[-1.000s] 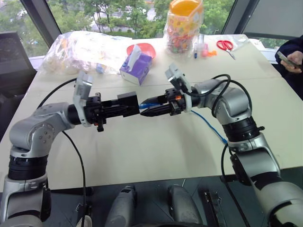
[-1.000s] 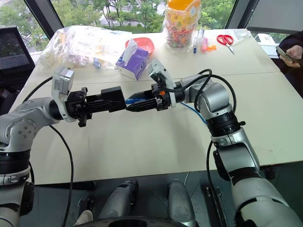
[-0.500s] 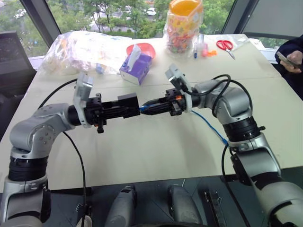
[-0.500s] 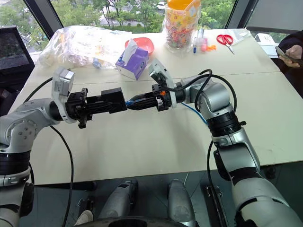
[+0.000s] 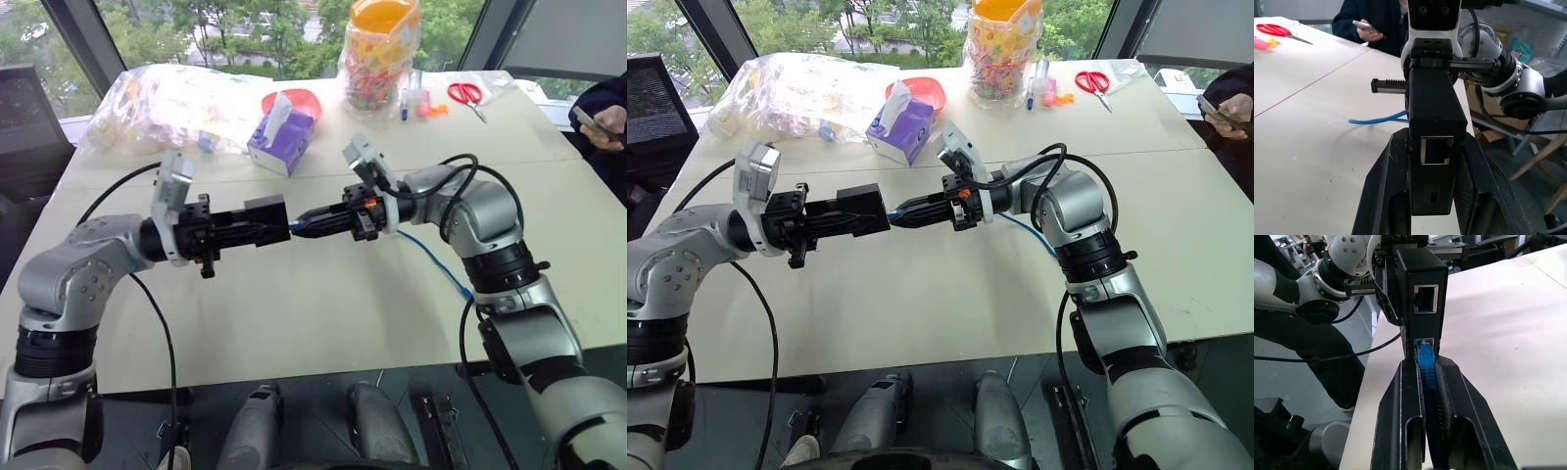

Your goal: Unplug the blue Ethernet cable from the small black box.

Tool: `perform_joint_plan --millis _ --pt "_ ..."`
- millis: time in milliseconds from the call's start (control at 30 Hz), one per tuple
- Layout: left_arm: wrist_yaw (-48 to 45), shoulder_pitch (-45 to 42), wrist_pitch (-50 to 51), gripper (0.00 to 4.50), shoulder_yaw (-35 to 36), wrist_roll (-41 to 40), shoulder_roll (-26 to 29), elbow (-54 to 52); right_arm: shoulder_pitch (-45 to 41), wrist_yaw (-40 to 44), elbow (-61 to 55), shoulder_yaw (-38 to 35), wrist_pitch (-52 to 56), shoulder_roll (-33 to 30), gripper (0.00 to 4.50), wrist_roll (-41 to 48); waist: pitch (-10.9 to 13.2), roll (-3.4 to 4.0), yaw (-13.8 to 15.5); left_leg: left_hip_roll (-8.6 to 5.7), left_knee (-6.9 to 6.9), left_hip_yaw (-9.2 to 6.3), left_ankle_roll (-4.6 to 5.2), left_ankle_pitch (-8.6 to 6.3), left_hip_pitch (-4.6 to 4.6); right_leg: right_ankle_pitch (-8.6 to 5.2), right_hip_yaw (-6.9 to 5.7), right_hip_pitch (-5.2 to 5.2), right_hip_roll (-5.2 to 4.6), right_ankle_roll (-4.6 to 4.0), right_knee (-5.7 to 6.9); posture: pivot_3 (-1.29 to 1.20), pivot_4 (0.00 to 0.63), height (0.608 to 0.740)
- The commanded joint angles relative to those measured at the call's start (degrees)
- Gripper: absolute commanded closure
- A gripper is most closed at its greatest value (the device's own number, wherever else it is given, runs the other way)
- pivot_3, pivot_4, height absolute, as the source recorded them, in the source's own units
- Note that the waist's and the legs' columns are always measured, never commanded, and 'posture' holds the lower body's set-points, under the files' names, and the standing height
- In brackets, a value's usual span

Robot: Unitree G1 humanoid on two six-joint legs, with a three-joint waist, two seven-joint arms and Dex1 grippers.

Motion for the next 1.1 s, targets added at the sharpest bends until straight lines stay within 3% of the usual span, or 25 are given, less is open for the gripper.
perform_joint_plan --millis 33,400,500,600,733,967,1000,1033,1100 --pt "-1.06 0.76 0.64 3.99 1.75 -1.5 1.95 -1.83 -2.06 -0.5 3.63 -3.34 0.53 -1.26 4.46 0.56 0.0 0.0 0.01 0.0 0.0 0.0 0.0 0.0 0.0 0.0 0.0 0.0 0.0 0.0 0.0 0.0 0.15 0.728" --pt "-0.76 2.13 1.38 3.99 4.1 -3.09 4.3 -2.71 -2.07 -0.47 17.73 -7.27 4.13 -4.07 4.46 1.3 0.01 -0.02 -0.08 -0.03 0.04 0.02 0.0 0.0 -0.3 0.01 -0.01 -0.24 -0.03 0.01 0.0 0.0 0.15 0.728" --pt "-0.75 2.74 0.82 3.99 4.36 -2.39 4.59 -2.5 -0.74 -2.64 18.98 -7.45 -0.8 -4.39 4.46 -1.68 0.01 -0.01 -0.12 -0.02 0.04 0.02 0.01 0.01 -0.5 0.11 0.0 -0.5 -0.02 0.18 0.08 0.0 0.15 0.728" --pt "0.14 3.09 -0.32 3.99 3.52 -1.0 3.6 -2.0 0.55 -9.86 22.54 -5.09 -13.4 -3.24 4.46 -9.93 0.01 -0.01 -0.03 -0.02 0.05 0.04 0.01 0.01 -0.56 0.12 0.0 -0.55 -0.01 0.2 0.08 0.0 0.15 0.728" --pt "5.75 3.96 -9.1 3.99 -1.82 8.98 -2.5 0.64 -0.92 -31.78 34.9 -3.84 -31.82 1.96 4.46 -22.6 0.0 -0.01 0.02 -0.02 0.1 0.08 -0.02 0.03 -0.57 0.15 0.02 -0.54 -0.02 0.16 0.07 0.0 0.15 0.728" --pt "14.88 2.21 -31.33 3.99 -9.66 28.53 -13.5 13.2 -2.33 -47.53 46.3 -5.23 -41.46 5.65 4.46 -29.42 0.0 -0.02 0.13 -0.04 0.11 0.08 -0.1 0.1 -0.68 0.21 0.06 -0.63 0.0 0.18 0.07 0.0 0.15 0.728" --pt "15.46 1.78 -32.21 3.99 -9.56 28.83 -14.76 14.65 -2.59 -48.34 47.05 -5.88 -41.65 5.89 3.65 -29.24 0.0 -0.02 0.15 -0.04 0.11 0.08 -0.1 0.1 -0.67 0.21 0.06 -0.63 -0.01 0.18 0.08 0.0 0.15 0.728" --pt "16.48 0.97 -34.13 3.99 -9.75 30.04 -16.21 17.02 -2.91 -48.9 47.37 -6.77 -41.89 5.89 3.4 -28.82 0.0 -0.02 0.15 -0.04 0.12 0.08 -0.09 0.1 -0.67 0.22 0.06 -0.62 -0.01 0.19 0.09 0.0 0.15 0.728" --pt "17.41 -0.36 -36.97 3.99 -9.95 31.86 -18.25 20.67 -3.52 -49.42 47.57 -8.62 -41.41 5.83 2.43 -27.93 0.0 -0.02 0.1 -0.04 0.12 0.07 -0.08 0.11 -0.67 0.23 0.05 -0.62 0.0 0.22 0.1 0.0 0.15 0.728"
